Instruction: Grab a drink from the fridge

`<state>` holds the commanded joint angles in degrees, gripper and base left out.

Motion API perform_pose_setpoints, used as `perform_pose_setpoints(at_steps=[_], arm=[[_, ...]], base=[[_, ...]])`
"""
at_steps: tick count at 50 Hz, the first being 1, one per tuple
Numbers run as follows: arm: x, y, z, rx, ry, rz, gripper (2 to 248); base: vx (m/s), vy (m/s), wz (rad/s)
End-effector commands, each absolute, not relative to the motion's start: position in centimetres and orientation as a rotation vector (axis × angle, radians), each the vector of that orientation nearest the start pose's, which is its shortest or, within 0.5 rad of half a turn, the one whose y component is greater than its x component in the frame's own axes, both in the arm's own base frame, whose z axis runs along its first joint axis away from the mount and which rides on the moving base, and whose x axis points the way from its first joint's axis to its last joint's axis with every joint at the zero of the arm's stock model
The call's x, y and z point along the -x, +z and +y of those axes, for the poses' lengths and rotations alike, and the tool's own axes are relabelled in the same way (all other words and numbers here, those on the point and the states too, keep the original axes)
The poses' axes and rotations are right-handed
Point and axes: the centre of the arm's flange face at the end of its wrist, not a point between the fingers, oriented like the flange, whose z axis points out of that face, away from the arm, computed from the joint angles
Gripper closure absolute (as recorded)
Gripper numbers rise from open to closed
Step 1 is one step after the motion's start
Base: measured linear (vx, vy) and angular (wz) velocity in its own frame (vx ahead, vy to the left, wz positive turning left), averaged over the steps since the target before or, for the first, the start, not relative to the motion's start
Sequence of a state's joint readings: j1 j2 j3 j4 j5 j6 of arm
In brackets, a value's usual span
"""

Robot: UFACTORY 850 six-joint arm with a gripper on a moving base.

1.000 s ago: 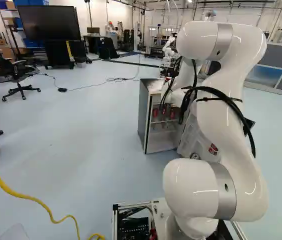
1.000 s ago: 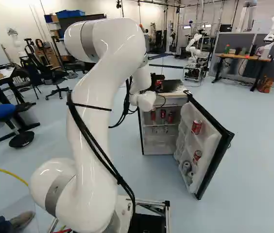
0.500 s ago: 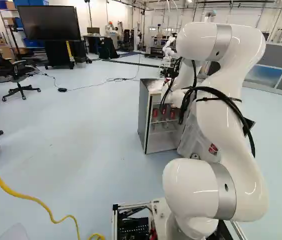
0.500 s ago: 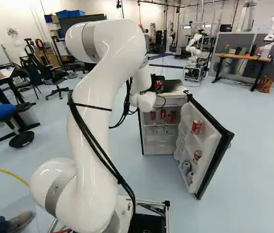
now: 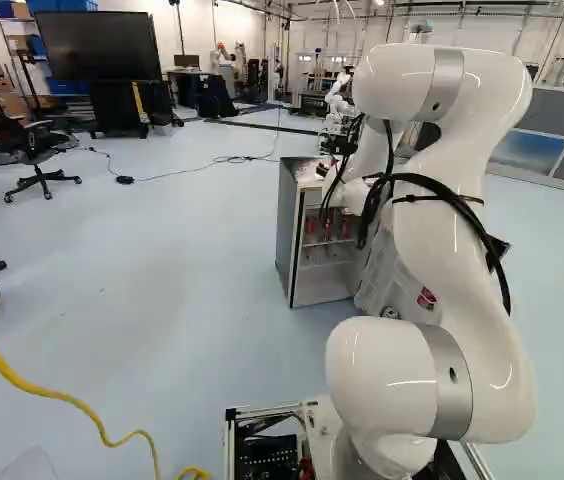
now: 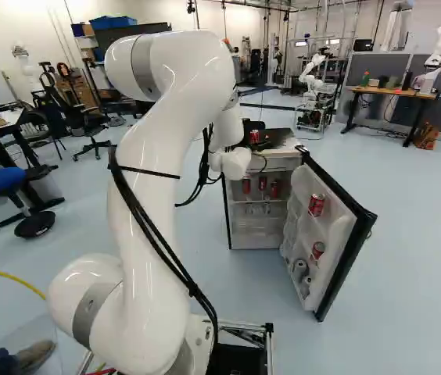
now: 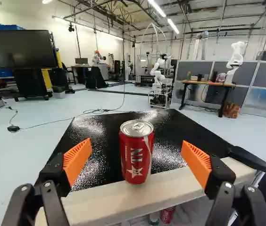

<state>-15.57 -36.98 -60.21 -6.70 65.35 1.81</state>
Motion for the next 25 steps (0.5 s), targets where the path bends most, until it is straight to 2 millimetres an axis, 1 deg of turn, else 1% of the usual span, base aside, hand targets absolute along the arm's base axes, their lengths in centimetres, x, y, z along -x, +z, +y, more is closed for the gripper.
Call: perform_pose_setpoints(at_steps=[13,25], arm=[[-58.9,35.9,-16.0,2.337,-2.286,0.187,3],[-56.8,37.3,-16.9,2.36,-2.285,0.217,3]], base=[[0.0,0.0,0.0],[0.0,0.0,0.0]])
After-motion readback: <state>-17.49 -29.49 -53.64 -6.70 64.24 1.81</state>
